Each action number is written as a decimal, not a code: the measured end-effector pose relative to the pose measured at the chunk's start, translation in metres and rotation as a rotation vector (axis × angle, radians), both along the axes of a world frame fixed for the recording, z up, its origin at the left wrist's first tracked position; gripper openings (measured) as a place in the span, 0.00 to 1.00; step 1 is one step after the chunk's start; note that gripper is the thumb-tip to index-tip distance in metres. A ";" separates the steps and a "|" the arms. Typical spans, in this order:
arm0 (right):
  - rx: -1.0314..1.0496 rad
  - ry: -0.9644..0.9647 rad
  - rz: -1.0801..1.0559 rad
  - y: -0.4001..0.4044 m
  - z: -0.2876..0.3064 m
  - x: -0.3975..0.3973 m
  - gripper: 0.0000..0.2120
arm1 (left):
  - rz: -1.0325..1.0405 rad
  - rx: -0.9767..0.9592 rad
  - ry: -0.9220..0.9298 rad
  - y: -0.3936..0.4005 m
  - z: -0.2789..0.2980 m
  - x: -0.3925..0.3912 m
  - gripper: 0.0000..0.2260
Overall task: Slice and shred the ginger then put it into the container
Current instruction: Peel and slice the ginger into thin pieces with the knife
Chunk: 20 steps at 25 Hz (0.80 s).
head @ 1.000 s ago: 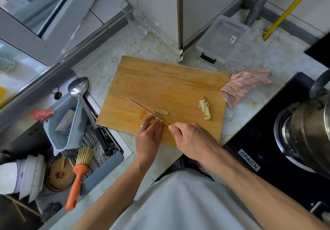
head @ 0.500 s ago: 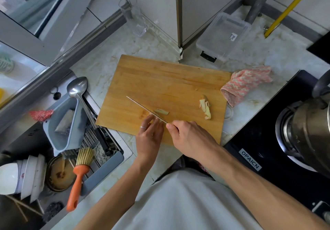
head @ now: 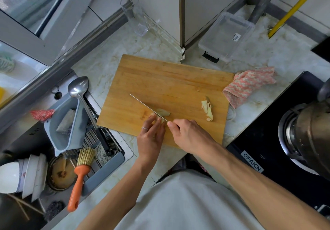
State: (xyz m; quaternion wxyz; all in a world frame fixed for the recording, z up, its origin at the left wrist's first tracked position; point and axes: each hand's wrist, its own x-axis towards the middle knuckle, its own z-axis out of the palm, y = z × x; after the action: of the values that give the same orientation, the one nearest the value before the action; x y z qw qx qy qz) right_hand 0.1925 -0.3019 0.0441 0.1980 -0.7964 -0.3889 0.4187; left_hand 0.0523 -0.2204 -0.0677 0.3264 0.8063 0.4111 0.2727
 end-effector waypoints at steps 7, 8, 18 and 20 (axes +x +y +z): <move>0.044 0.012 -0.022 -0.013 0.003 0.005 0.22 | 0.004 0.009 -0.003 -0.001 0.003 0.000 0.11; 0.052 0.019 -0.028 -0.014 0.002 0.006 0.22 | 0.006 -0.002 -0.001 -0.002 0.004 0.001 0.11; 0.184 0.066 -0.197 -0.025 -0.001 0.031 0.23 | 0.055 -0.184 0.050 -0.001 0.028 -0.010 0.08; 0.178 0.070 -0.194 -0.027 -0.004 0.031 0.23 | 0.083 -0.219 0.082 0.000 0.038 -0.009 0.07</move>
State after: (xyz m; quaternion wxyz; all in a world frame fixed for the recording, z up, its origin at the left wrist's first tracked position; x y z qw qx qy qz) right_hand 0.2233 -0.3286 0.0405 0.3211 -0.7944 -0.3385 0.3890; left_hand 0.0432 -0.2204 -0.0297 0.3838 0.7585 0.4845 0.2063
